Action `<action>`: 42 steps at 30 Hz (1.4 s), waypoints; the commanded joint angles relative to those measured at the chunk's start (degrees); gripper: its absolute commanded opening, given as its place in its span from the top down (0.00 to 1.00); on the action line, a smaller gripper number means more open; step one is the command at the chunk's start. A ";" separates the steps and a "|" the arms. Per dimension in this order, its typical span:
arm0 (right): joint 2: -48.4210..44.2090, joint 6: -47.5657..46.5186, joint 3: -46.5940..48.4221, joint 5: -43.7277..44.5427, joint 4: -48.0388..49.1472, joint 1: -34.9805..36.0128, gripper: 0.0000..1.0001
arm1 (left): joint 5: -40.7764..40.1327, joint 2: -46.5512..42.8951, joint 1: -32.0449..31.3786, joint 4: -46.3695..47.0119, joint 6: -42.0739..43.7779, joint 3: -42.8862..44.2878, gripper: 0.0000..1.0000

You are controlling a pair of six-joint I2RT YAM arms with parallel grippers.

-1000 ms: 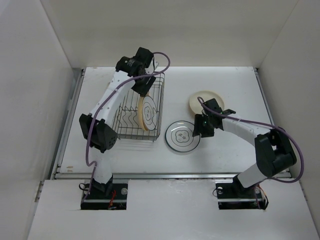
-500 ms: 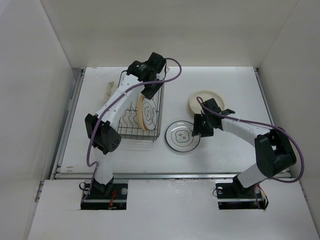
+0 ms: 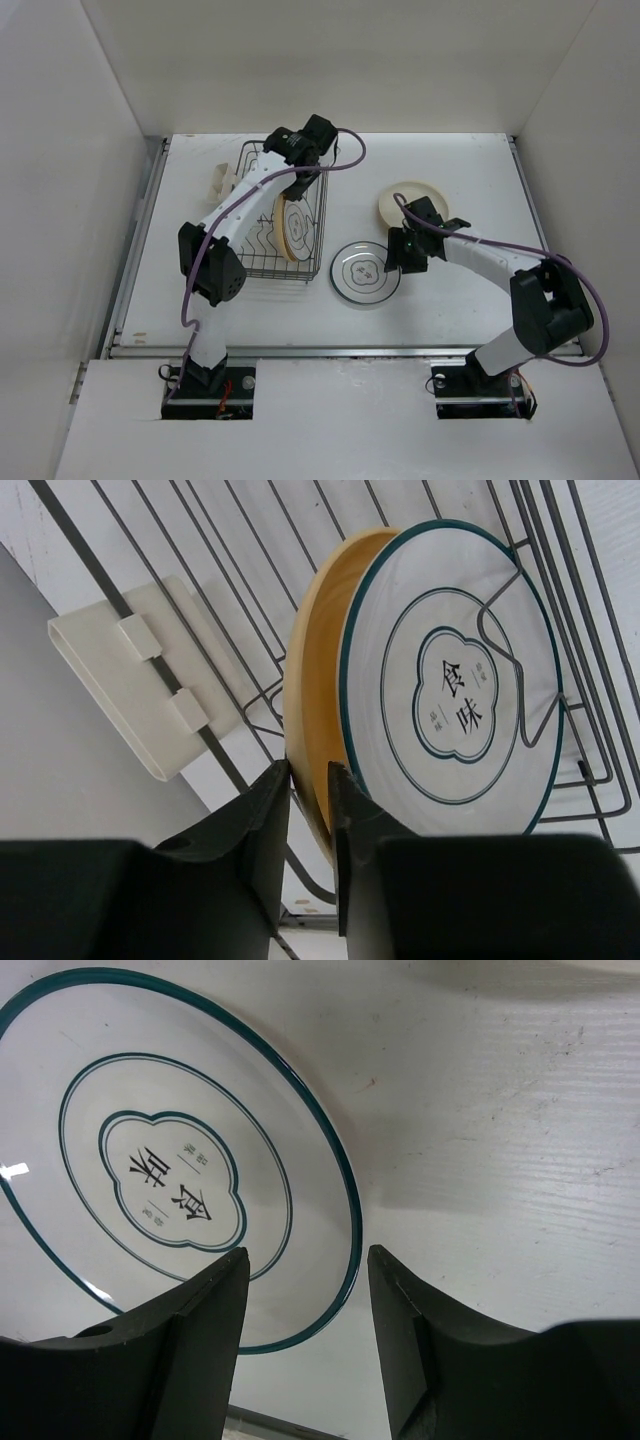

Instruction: Unload the plates from the dish rack

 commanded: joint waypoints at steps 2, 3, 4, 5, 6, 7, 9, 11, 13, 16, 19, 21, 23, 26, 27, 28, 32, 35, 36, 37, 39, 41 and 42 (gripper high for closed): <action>-2.23 0.13 0.71 1.10 0.27 0.58 0.43 | -1.92 -1.01 0.34 -1.76 0.57 -0.40 0.90; -2.23 0.13 0.71 1.10 0.27 0.58 0.43 | -1.92 -1.01 0.34 -1.77 0.05 0.12 0.96; -2.23 0.13 0.71 1.10 0.27 0.58 0.43 | -1.92 -0.40 0.34 -1.77 0.04 0.13 1.00; -2.23 0.13 0.71 1.10 0.27 0.58 0.43 | -2.88 -0.39 0.34 -2.38 0.04 1.87 1.00; -2.23 0.13 0.71 1.62 0.27 0.58 0.43 | -2.89 -0.39 0.34 -2.39 0.04 2.93 1.00; -2.23 0.13 0.71 1.63 0.27 0.58 0.43 | -5.41 -0.39 0.34 -2.39 0.04 4.24 1.00; -2.84 0.13 2.02 2.24 -0.34 0.58 0.43 | -9.37 -0.39 0.34 -2.39 1.09 6.97 1.00; -3.45 0.13 2.03 2.24 -0.34 0.58 0.43 | -15.16 -0.39 -0.28 -1.52 2.67 9.96 1.00; -3.46 0.13 2.73 2.77 -0.34 0.58 0.43 | -18.43 -1.09 -1.07 1.03 5.12 9.97 1.00; -3.46 0.13 3.35 3.29 -0.87 0.58 0.43 | -24.76 -2.68 -3.96 6.91 8.47 7.08 1.00; -3.46 0.13 4.40 3.82 -1.49 0.58 0.43 | -31.26 -3.47 -5.73 13.14 13.83 4.35 1.00; -3.46 0.13 4.93 3.83 -1.49 0.58 0.43 | -33.98 -3.47 -6.52 15.45 16.98 4.35 1.00; -4.07 0.13 5.46 3.83 -1.49 0.58 0.43 | -35.66 -3.47 -7.05 19.05 19.37 4.35 1.00; -5.73 -0.39 5.46 3.83 -0.96 0.58 0.43 | -39.00 -3.47 -7.05 25.88 25.50 2.85 1.00; -6.35 -0.40 5.98 3.30 -0.96 0.58 0.43 | -39.62 -3.47 -7.05 27.66 27.01 2.33 1.00; -6.97 -0.40 5.98 2.52 -0.44 0.58 0.42 | -40.32 -3.47 -7.05 29.33 28.50 2.32 1.00; -10.48 -0.92 7.21 0.76 3.68 0.58 0.38 | -41.56 -3.99 -7.05 38.38 35.71 2.85 1.00; -13.03 -0.31 7.74 -0.83 7.47 0.58 0.36 | -42.08 -3.99 -7.05 45.32 40.64 2.85 1.00; -13.56 -0.31 7.74 -1.62 10.35 0.58 0.34 | -42.09 -3.99 -7.05 46.91 41.52 2.85 1.00; -14.61 0.39 7.74 -1.62 11.94 0.58 0.34 | -41.57 -3.99 -7.05 48.84 42.05 3.37 1.00; -15.32 1.19 7.74 -1.62 16.67 0.58 0.30 | -39.55 -3.47 -6.52 48.86 41.01 6.53 1.00; -15.32 1.80 7.74 -2.15 19.51 0.58 0.28 | -38.49 -1.89 -6.52 46.05 38.99 10.56 1.00; -15.32 1.80 7.74 -2.15 20.65 0.58 0.25 | -36.83 -1.88 -5.91 45.09 35.93 11.37 1.00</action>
